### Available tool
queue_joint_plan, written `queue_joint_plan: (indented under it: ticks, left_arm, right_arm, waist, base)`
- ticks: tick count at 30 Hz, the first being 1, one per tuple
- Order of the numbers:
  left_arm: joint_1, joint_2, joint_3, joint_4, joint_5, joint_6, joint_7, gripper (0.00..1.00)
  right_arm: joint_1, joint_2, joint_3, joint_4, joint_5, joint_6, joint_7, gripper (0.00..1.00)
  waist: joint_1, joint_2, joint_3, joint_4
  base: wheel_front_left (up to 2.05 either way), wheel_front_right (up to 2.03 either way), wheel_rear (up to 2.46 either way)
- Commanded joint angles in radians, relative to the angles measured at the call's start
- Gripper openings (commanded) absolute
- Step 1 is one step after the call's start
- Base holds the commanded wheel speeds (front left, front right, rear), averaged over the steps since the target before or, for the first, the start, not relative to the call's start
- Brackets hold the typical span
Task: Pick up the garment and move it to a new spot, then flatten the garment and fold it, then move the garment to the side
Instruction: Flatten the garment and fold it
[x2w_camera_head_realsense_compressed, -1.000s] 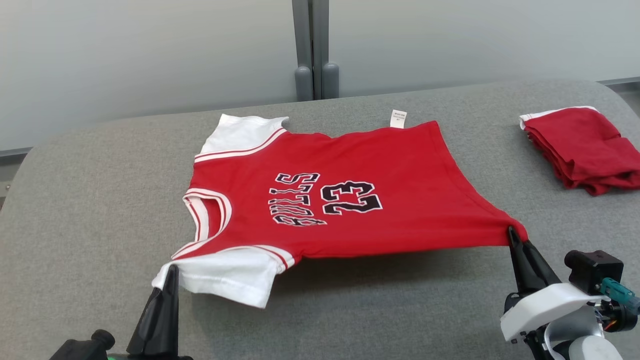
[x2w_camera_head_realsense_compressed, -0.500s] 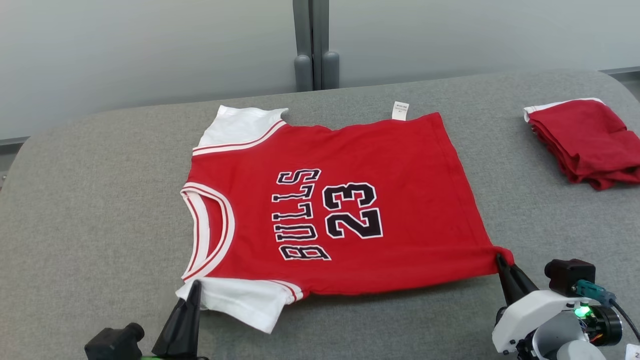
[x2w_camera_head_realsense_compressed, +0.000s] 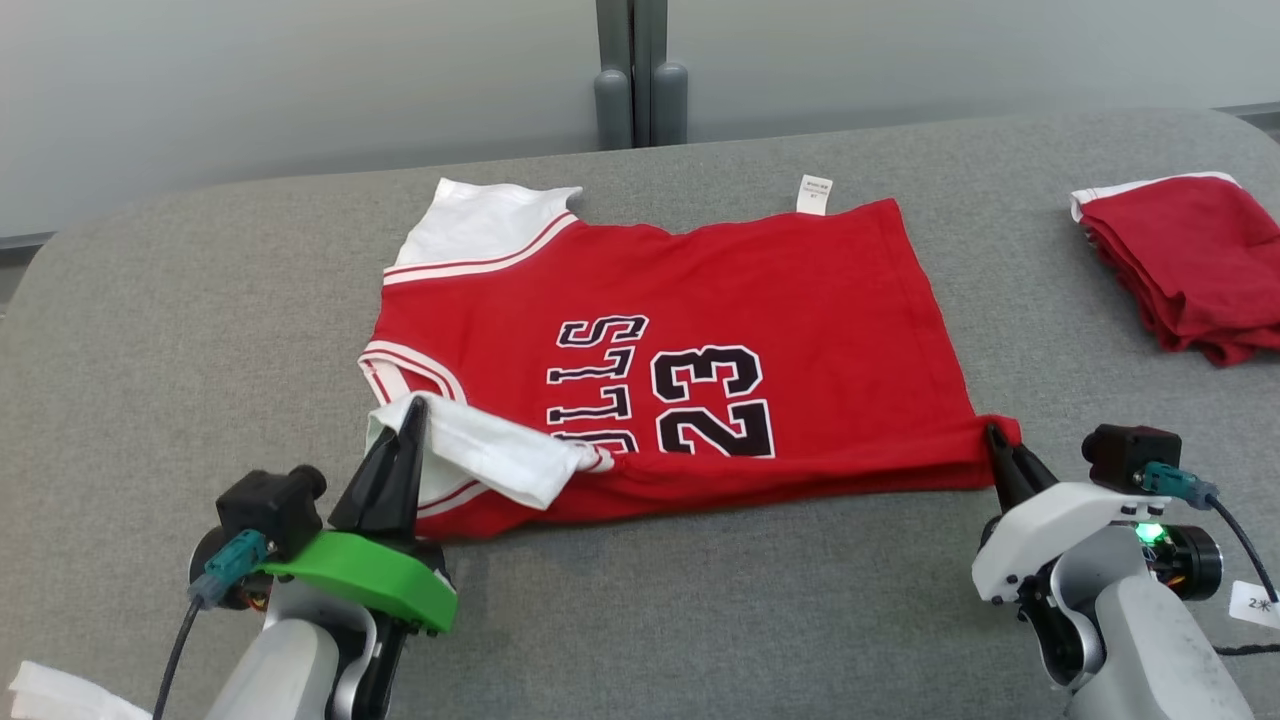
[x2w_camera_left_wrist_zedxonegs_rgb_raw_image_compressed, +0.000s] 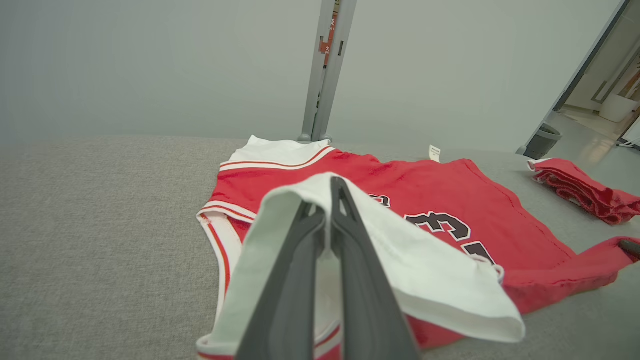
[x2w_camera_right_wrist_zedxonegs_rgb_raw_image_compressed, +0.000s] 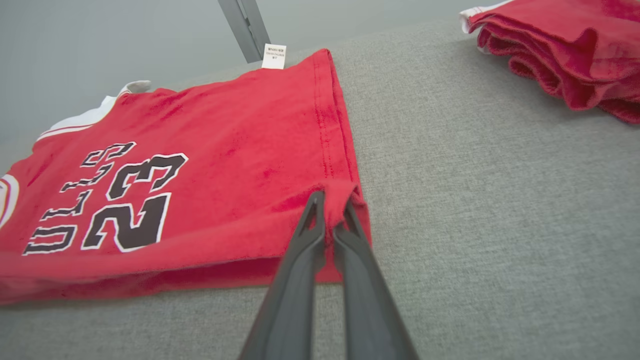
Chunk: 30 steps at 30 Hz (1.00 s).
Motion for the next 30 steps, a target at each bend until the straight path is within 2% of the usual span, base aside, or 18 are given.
queue_joint_plan:
  ticks: [1,10,17,18,20,21,22,24,25,30]
  left_arm:
    - [-0.037,-0.002,0.001,0.030,0.006,-0.002,-0.011,0.00]
    - [-0.194,-0.025,0.008,0.239,0.009,-0.009,-0.042,0.00]
    - [-0.256,-0.033,0.032,0.319,0.006,-0.009,-0.042,0.00]
    - [-0.260,-0.034,0.035,0.322,0.007,-0.010,-0.042,0.00]
    - [-0.267,-0.036,0.040,0.331,0.009,-0.010,-0.042,0.00]
    - [-0.269,-0.038,0.040,0.334,0.009,-0.010,-0.042,0.01]
    - [-0.270,-0.040,0.041,0.336,0.007,-0.010,-0.042,0.22]
    - [-0.268,-0.043,0.039,0.335,0.005,-0.010,-0.043,0.91]
    - [-0.264,-0.044,0.041,0.329,0.003,-0.010,-0.043,1.00]
    - [-0.220,-0.042,0.051,0.293,-0.004,-0.009,-0.042,1.00]
  right_arm:
    - [-0.028,-0.004,-0.002,0.021,-0.008,-0.001,-0.018,0.00]
    - [-0.161,-0.004,0.022,0.205,0.001,-0.001,-0.116,0.00]
    - [-0.251,-0.004,0.045,0.314,0.008,-0.001,-0.174,0.00]
    - [-0.263,-0.004,0.050,0.328,0.010,-0.001,-0.181,0.07]
    - [-0.289,-0.004,0.061,0.359,0.016,-0.001,-0.194,0.38]
    - [-0.303,-0.004,0.072,0.374,0.021,-0.001,-0.204,0.87]
    - [-0.314,-0.004,0.078,0.385,0.025,-0.001,-0.212,1.00]
    - [-0.330,-0.004,0.092,0.406,0.033,-0.001,-0.229,1.00]
    - [-0.337,-0.004,0.098,0.416,0.037,-0.001,-0.238,1.00]
    - [-0.342,-0.005,0.133,0.401,0.046,-0.001,-0.261,1.00]
  waist:
    - [0.0001,0.0000,0.010,-0.006]
    - [0.0001,0.0000,0.059,-0.023]
    - [0.0001,0.0000,0.086,-0.031]
    - [0.0001,0.0000,0.088,-0.031]
    - [0.0001,0.0000,0.091,-0.031]
    - [0.0001,0.0000,0.093,-0.030]
    - [0.0001,0.0000,0.093,-0.029]
    - [0.0001,0.0000,0.093,-0.026]
    - [0.0001,0.0000,0.093,-0.024]
    - [0.0001,0.0000,0.092,-0.019]
  base:
    - [0.00,0.00,0.00]
    - [0.00,0.00,0.00]
    - [0.00,0.00,0.00]
    - [0.00,0.00,0.00]
    - [0.00,0.00,0.00]
    - [0.00,0.00,0.00]
    - [0.00,0.00,0.00]
    - [0.00,0.00,0.00]
    - [0.00,0.00,0.00]
    - [0.00,0.00,0.00]
